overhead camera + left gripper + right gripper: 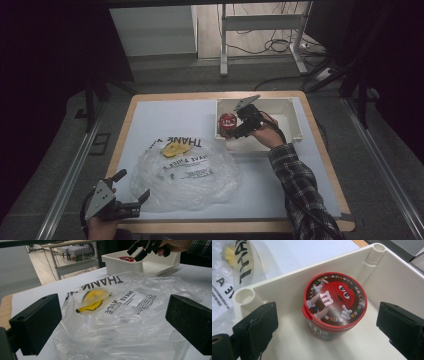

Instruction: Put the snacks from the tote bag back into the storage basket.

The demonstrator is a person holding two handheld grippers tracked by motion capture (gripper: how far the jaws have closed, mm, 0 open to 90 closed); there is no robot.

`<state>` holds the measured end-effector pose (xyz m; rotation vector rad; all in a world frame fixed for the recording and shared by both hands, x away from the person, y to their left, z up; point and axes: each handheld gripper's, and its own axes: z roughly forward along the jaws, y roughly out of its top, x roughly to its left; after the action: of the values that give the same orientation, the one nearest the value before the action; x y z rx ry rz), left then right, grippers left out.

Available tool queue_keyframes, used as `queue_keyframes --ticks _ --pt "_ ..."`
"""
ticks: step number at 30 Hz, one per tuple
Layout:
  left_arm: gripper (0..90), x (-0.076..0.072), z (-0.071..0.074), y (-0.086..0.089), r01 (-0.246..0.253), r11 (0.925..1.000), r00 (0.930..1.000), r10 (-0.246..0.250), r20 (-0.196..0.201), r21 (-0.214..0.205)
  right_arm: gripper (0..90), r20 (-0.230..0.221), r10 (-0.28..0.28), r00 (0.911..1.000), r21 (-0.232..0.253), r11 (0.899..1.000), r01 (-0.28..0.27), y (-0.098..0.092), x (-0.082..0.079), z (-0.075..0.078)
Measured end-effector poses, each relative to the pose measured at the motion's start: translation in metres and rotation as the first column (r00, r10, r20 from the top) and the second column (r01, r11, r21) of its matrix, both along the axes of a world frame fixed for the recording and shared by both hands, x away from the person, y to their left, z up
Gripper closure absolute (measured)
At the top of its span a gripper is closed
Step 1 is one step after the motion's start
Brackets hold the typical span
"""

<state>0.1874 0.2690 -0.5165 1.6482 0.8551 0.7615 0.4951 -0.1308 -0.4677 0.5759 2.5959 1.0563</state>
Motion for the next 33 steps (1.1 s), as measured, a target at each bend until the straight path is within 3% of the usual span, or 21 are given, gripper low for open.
queue_keyframes --ticks 33 --pt "0.3 0.000 0.000 -0.001 0.000 1.0000 1.0000 0.000 0.002 0.006 3.3 0.013 0.013 0.9998 0.079 0.997 -0.014 -0.011 -0.032 0.002"
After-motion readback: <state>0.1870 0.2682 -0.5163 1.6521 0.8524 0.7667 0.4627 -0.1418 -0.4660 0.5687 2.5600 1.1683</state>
